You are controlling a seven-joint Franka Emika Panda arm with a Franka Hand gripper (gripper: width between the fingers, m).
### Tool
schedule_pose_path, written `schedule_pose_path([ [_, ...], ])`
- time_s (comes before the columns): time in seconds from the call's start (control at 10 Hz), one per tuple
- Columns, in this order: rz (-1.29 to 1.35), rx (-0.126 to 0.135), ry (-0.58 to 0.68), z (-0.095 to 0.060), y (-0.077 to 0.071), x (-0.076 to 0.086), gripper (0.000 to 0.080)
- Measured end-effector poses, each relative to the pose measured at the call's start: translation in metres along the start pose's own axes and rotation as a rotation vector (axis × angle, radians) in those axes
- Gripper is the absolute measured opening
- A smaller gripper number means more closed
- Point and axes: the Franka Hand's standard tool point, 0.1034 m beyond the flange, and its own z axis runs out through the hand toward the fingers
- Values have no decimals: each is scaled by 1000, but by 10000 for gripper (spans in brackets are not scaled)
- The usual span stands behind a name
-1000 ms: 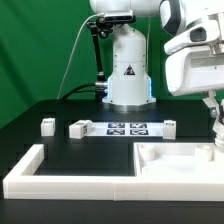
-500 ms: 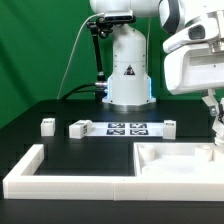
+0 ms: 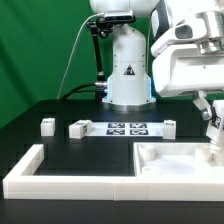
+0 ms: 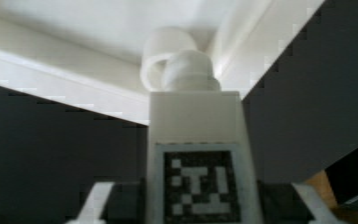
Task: Assemble one leg
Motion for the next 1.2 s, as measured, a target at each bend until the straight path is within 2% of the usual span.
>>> schedule_pose_path([
  [0.2,-8,1,-6,1,2,0,290],
  [0.4,-3,1,-10,8,10,5,290],
  [0.6,0,7,-10,15,8,10,290],
  [0.9,1,15,-18,22,5,7,290],
  [1.2,5,11,-4,30,9,8,290],
])
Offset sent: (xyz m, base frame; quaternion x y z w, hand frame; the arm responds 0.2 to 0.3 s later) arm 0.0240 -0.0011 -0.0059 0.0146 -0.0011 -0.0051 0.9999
